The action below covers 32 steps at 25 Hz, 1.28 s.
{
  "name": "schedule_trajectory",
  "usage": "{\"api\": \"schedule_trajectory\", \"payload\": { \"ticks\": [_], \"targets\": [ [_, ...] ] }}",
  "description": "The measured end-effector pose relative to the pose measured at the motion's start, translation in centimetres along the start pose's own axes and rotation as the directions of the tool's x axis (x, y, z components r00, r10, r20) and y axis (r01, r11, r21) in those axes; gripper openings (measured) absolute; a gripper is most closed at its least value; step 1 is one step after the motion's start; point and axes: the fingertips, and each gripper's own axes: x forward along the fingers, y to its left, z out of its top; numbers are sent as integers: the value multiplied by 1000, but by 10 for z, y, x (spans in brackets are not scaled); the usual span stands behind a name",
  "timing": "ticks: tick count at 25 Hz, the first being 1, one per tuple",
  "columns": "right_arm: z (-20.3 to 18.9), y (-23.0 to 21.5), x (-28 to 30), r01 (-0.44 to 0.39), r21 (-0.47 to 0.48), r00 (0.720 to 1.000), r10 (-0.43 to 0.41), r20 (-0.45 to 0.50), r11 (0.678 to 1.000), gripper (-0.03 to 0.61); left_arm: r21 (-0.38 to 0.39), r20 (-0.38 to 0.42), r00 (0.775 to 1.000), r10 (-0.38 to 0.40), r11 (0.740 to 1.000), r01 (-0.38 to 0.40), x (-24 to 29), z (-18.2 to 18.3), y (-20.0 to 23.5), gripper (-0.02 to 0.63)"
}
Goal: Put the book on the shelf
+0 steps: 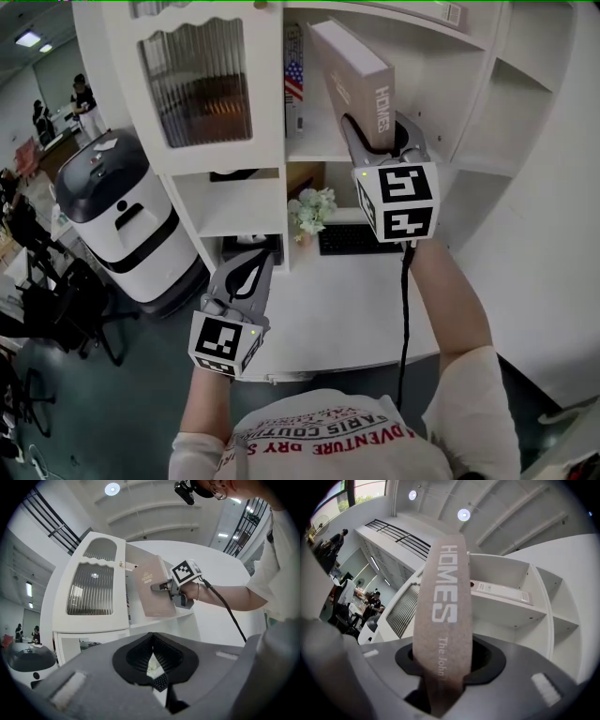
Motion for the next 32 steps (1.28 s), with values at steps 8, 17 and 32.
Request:
{"api": "schedule_trajectory", "payload": {
  "ticks": [8, 17, 32],
  "targets": [
    [-30, -21, 58, 40, 54, 997, -36, -72, 998, 178, -9, -25, 1000, 4, 1000, -4, 13, -12, 7, 6],
    [-44, -29, 105, 58, 128, 995, -47, -83, 990, 178, -6, -33, 999, -8, 1000, 7, 34, -24, 8, 6],
    [-58, -17, 160, 33, 107, 993, -21, -116, 994, 179, -11, -41, 999, -14, 1000, 14, 55, -32, 12, 6]
  ]
}}
